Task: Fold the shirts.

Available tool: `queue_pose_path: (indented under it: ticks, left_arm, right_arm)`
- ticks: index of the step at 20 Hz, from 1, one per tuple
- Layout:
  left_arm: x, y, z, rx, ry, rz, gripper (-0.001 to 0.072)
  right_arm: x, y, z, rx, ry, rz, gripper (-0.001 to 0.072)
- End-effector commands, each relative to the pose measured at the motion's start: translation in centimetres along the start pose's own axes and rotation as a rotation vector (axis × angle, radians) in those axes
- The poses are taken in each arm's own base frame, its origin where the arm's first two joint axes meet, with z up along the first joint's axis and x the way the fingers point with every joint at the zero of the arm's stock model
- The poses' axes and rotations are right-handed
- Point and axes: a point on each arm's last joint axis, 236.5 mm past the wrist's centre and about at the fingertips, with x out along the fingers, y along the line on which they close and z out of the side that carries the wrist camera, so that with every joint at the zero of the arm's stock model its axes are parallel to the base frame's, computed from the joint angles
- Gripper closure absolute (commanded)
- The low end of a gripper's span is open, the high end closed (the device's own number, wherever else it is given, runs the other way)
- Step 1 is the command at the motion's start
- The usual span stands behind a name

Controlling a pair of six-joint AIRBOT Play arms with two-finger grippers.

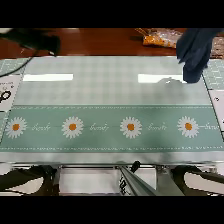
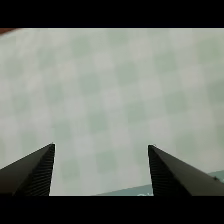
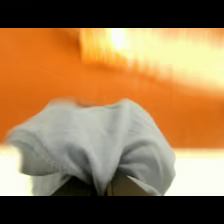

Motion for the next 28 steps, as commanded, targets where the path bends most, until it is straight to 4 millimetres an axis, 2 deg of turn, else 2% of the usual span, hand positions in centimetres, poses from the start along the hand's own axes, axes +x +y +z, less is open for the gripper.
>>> queue_pose_path:
  ticks: [1, 3, 5, 7, 9, 11, 13, 15, 16, 17, 19, 21, 23, 24, 25, 26, 28]
  left_arm:
    - [-8.3, 0.9, 4.3, -0.030, -0.175, -0.004, 0.0026]
    - [-13.8, 1.2, 5.6, -0.041, -0.298, -0.015, 0.0027]
    - [-18.0, 1.6, 5.1, -0.048, -0.366, -0.025, 0.0027]
    - [-21.0, 2.1, 4.0, -0.059, -0.395, -0.028, 0.0027]
    - [-22.2, 2.4, 2.4, -0.062, -0.391, -0.028, 0.0027]
    - [-21.7, 2.3, 0.7, -0.058, -0.341, -0.029, 0.0027]
    - [-20.2, 2.0, -0.8, -0.049, -0.262, -0.031, 0.0027]
    - [-18.7, 1.6, -1.4, -0.039, -0.216, -0.032, 0.0027]
    - [-17.9, 1.4, -1.7, -0.034, -0.193, -0.031, 0.0028]
    - [-17.1, 1.2, -2.1, -0.029, -0.172, -0.032, 0.0028]
    - [-15.4, 0.8, -3.0, -0.023, -0.120, -0.034, 0.0027]
    - [-13.7, -0.8, -4.2, -0.034, -0.061, -0.083, 0.0028]
    - [-11.6, -2.4, -5.9, -0.021, 0.013, -0.130, 0.0028]
    - [-10.6, -2.8, -6.8, -0.016, 0.047, -0.137, 0.0028]
    - [-9.5, -3.2, -7.6, -0.010, 0.077, -0.141, 0.0028]
    - [-8.5, -3.6, -8.3, -0.006, 0.099, -0.149, 0.0028]
    - [-7.0, -5.2, -9.5, -0.005, 0.137, -0.200, 0.0027]
  right_arm:
    - [-13.2, 2.5, 11.0, -0.005, -0.324, 0.073, 0.0676]
    - [-19.0, 3.8, 13.2, 0.012, -0.416, 0.122, 0.0675]
    - [-22.4, 5.5, 13.2, 0.043, -0.421, 0.202, 0.0676]
    - [-23.3, 8.3, 10.9, 0.051, -0.320, 0.312, 0.0676]
    - [-22.4, 11.8, 7.1, 0.023, -0.150, 0.414, 0.0675]
    - [-20.6, 16.7, 1.4, -0.048, 0.088, 0.530, 0.0675]
    - [-19.1, 23.0, -4.2, -0.140, 0.266, 0.645, 0.0675]
    - [-18.4, 29.1, -10.2, -0.243, 0.399, 0.735, 0.0675]
    - [-18.2, 31.4, -13.3, -0.294, 0.464, 0.761, 0.0675]
    - [-18.1, 33.3, -16.7, -0.343, 0.532, 0.783, 0.0675]
    - [-17.4, 35.8, -22.4, -0.405, 0.628, 0.799, 0.0675]
    - [-16.0, 37.0, -26.4, -0.369, 0.673, 0.778, 0.0674]
    - [-14.3, 37.2, -27.9, -0.349, 0.651, 0.744, 0.0655]
    - [-13.8, 37.0, -27.8, -0.360, 0.632, 0.730, 0.0520]
    - [-13.4, 36.6, -27.0, -0.376, 0.599, 0.712, 0.0308]
    - [-12.9, 35.8, -25.6, -0.408, 0.559, 0.678, 0.0233]
    - [-11.8, 32.6, -20.9, -0.487, 0.449, 0.551, 0.0207]
